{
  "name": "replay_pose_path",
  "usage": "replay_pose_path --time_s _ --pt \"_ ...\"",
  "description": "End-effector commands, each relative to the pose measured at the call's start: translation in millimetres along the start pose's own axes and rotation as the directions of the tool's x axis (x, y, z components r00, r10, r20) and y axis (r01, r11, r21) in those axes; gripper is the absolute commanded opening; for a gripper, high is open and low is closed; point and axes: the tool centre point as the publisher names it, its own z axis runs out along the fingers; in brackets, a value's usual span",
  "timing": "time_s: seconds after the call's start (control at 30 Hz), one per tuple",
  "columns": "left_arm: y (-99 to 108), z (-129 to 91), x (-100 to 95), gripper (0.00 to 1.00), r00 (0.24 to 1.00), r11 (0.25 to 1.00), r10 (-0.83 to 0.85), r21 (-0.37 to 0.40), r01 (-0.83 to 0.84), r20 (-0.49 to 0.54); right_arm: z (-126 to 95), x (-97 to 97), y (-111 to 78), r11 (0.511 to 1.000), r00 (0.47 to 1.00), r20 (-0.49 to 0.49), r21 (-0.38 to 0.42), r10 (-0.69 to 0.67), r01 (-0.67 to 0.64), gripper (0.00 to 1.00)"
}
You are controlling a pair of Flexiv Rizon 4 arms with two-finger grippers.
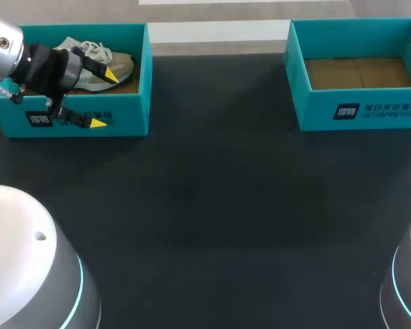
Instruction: Take the shoe out of the shoebox, open the shoe tongue, remove and reinsert the insole, then place the shoe into the shoebox
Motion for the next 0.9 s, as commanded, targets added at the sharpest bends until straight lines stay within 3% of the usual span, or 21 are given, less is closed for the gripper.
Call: replay_pose_path --time_s 0.03,0.13,0.2,0.3,0.4,0.5,0.6,0.63,0.67,0.77,0.8,0.83,0.9 --pt "0 0 0.1 1.00 1.000 1.000 0.001 -0.002 -0.001 -0.001 -2 0.1 -0.6 1.000 1.000 0.000 0.000 -0.001 0.001 0.00" --pt "0 0 0.1 1.00 1.000 1.000 0.001 -0.002 -0.001 -0.001 -2 0.1 -0.6 1.000 1.000 0.000 0.000 -0.001 0.001 0.00" --pt "0 0 0.1 1.00 1.000 1.000 0.001 -0.002 -0.001 -0.001 0 -0.7 1.2 0.988 0.988 -0.022 0.001 0.152 -0.152 0.00" --pt "0 0 0.1 1.00 1.000 1.000 0.001 -0.002 -0.001 -0.001 -2 0.2 -2.7 0.910 0.911 -0.029 0.067 0.412 -0.410 0.00" --pt "0 0 0.1 1.00 1.000 1.000 0.001 -0.002 -0.001 -0.001 -9 4.9 -2.9 0.793 0.793 -0.026 0.032 0.609 -0.608 0.00" --pt "0 0 0.1 1.00 1.000 1.000 0.001 -0.002 -0.001 -0.001 -10 7.2 -11.5 0.636 0.636 -0.042 -0.018 0.771 -0.772 0.00" --pt "0 0 0.1 1.00 1.000 1.000 0.001 -0.002 -0.001 -0.001 -6 12.2 -22.8 0.459 0.457 -0.080 0.002 0.886 -0.889 0.00" --pt "0 0 0.1 1.00 1.000 1.000 0.001 -0.002 -0.001 -0.001 -5 14.1 -24.9 0.422 0.420 -0.100 0.002 0.902 -0.906 0.00" --pt "0 0 0.1 1.00 1.000 1.000 0.001 -0.002 -0.001 -0.001 -3 18.2 -28.0 0.335 0.330 -0.128 0.015 0.935 -0.942 0.00" --pt "0 0 0.1 1.00 1.000 1.000 0.001 -0.002 -0.001 -0.001 1 27.9 -30.7 0.223 0.215 -0.134 0.053 0.967 -0.973 0.00" --pt "0 0 0.1 1.00 1.000 1.000 0.001 -0.002 -0.001 -0.001 2 29.4 -31.2 0.211 0.202 -0.129 0.061 0.971 -0.976 0.00" --pt "0 0 0.1 1.00 1.000 1.000 0.001 -0.002 -0.001 -0.001 1 34.4 -33.4 0.134 0.125 -0.095 0.090 0.988 -0.987 0.00" --pt "0 0 0.1 1.00 1.000 1.000 0.001 -0.002 -0.001 -0.001 1 34.4 -33.4 0.134 0.125 -0.095 0.090 0.988 -0.987 0.00"
